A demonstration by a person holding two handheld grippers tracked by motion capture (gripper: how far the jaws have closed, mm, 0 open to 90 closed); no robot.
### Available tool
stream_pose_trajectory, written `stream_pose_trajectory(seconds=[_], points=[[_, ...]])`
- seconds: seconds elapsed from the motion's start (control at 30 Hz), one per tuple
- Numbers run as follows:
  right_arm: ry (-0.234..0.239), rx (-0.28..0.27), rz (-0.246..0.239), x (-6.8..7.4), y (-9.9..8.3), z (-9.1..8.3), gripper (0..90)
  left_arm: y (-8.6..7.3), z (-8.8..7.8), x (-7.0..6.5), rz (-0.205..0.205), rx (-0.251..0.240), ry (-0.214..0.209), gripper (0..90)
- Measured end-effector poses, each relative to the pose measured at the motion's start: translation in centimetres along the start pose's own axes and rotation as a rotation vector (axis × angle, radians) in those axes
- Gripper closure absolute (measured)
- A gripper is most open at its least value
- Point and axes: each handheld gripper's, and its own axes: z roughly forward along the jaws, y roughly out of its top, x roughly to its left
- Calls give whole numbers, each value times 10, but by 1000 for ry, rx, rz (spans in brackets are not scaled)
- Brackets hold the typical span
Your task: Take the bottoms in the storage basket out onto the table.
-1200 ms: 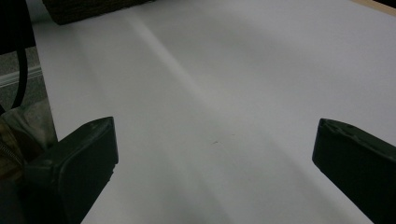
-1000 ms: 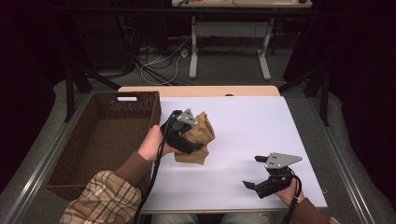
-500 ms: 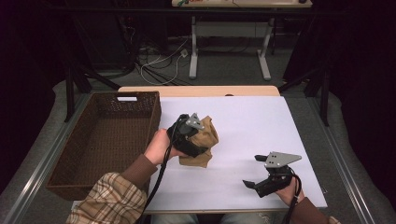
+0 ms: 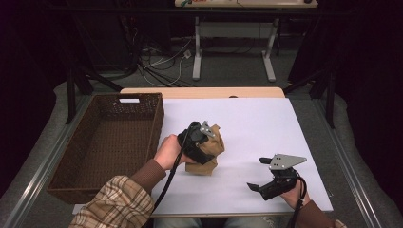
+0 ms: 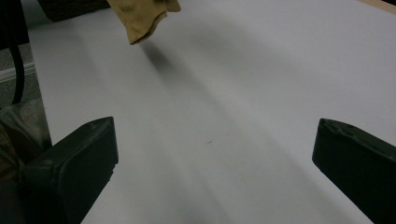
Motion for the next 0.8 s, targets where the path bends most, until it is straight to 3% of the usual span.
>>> stream_pose_trajectory(seconds=[0.5, 0.67, 0.8], points=[[-1, 5, 4, 0, 0, 0, 0, 11, 26, 1, 1, 79, 4, 286], [-1, 8, 6, -1, -1, 0, 0, 12, 34, -1, -43, 88, 52, 144], [-5, 10, 10, -1, -1, 0, 0, 9, 25, -4, -54, 41, 99, 52]])
